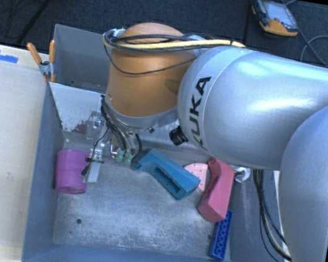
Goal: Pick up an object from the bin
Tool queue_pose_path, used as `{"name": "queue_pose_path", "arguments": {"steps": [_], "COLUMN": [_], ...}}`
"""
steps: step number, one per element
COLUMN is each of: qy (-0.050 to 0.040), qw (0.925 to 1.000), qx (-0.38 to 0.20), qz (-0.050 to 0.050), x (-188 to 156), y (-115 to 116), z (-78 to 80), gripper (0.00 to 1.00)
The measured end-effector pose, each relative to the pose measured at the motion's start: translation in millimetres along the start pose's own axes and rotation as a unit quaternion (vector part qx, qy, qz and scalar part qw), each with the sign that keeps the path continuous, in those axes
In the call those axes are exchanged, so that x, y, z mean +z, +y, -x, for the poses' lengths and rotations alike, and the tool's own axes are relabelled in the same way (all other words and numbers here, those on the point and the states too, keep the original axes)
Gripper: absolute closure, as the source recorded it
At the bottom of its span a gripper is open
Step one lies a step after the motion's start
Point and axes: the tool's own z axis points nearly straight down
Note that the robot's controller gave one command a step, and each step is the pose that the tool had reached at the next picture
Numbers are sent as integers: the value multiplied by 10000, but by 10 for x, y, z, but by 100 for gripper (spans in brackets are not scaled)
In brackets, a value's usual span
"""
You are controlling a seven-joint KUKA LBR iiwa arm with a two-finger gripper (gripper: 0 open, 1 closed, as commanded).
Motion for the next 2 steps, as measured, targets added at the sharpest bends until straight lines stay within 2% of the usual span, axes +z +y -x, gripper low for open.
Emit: {"name": "queue_pose_path", "arguments": {"steps": [1,2], "qy": [-40,-51], "qw": [10000,9995], "qx": [22,299], "qz": [9,14], "x": [-53,642], "y": [-15,-217], "z": [15,-50], "gripper": [0,0]}}
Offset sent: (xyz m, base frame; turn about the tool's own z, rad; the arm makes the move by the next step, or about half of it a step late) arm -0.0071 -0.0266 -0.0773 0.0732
